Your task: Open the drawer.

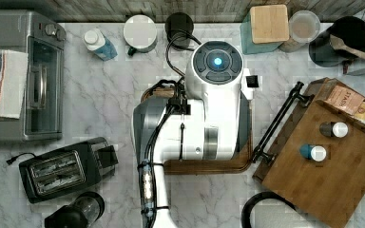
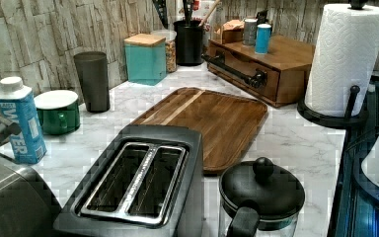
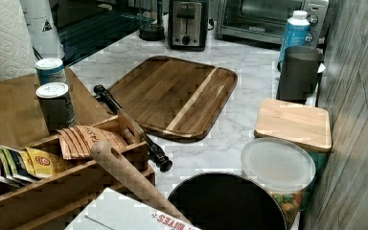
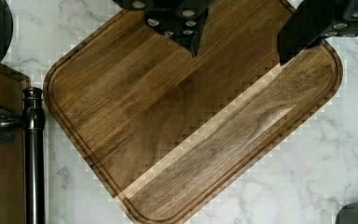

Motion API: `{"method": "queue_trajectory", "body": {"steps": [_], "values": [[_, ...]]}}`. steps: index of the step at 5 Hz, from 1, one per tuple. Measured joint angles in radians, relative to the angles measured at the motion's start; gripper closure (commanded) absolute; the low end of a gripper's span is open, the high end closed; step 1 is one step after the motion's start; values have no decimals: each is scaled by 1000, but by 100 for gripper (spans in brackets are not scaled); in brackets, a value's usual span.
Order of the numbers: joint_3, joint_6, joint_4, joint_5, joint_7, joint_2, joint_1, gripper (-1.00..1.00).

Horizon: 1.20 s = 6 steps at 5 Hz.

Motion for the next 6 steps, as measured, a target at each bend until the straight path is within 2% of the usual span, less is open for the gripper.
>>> {"method": "queue_trajectory", "body": {"steps": [3, 4, 5, 6], "values": [[-1, -11, -15, -7, 0, 13, -3, -100], [-2, 73, -35, -7, -6, 14, -2, -100], [-8, 130, -54, -52, -7, 16, -4, -100], [-39, 130, -47, -59, -96, 38, -4, -100]]}}
